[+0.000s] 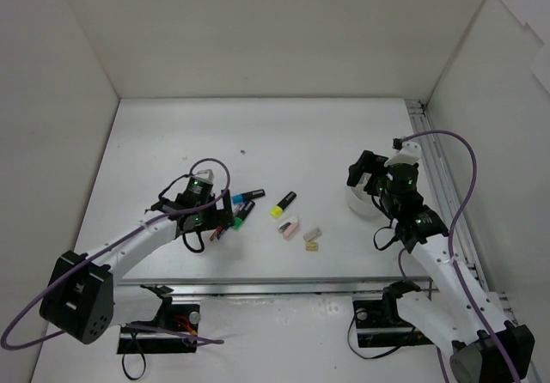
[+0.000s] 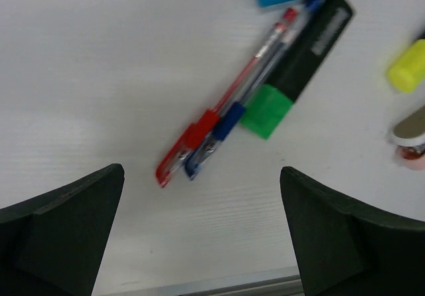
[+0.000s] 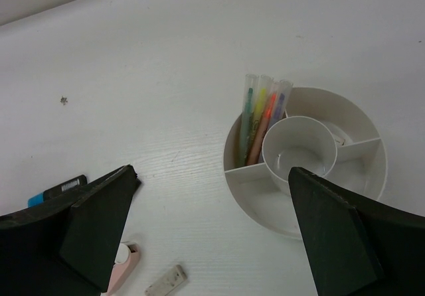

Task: Sort the stationery into containers
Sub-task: Move the pen to the center of the board.

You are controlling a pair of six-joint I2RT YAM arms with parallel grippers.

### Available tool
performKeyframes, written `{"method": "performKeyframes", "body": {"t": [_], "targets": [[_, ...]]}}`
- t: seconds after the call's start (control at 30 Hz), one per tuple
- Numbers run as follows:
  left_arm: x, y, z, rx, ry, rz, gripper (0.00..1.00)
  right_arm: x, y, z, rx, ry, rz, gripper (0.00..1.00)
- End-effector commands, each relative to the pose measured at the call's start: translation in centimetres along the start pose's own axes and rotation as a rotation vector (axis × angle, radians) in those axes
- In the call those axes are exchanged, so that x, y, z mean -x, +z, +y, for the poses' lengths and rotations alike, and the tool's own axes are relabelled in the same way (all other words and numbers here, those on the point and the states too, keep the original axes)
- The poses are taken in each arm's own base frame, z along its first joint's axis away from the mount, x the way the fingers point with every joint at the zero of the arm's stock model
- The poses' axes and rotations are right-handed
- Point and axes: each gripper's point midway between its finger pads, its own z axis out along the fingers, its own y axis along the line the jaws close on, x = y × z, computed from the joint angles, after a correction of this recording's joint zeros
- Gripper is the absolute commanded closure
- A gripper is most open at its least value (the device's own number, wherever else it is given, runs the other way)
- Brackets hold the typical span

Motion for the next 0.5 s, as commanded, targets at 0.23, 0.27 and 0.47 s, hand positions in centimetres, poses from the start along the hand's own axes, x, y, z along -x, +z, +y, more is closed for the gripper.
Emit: {"method": "performKeyframes", "body": {"t": [0.23, 0.27, 0.47], "targets": [[-2.6, -1.2, 2.8, 0.04, -0.185, 0.0, 0.0, 1.4, 0.2, 1.2, 0.051, 0.017, -0.035, 0.02], [-3.1, -1.3, 3.2, 0.057, -0.192, 0.017, 0.0, 1.2, 0.1, 1.1, 0.049, 0.018, -0.033, 0.02], [-3.7, -1.8, 6.8, 0.238, -0.245, 0.026, 0.03, 1.3, -0.2, 1.2, 0.057, 0.025, -0.041, 0.02]]}}
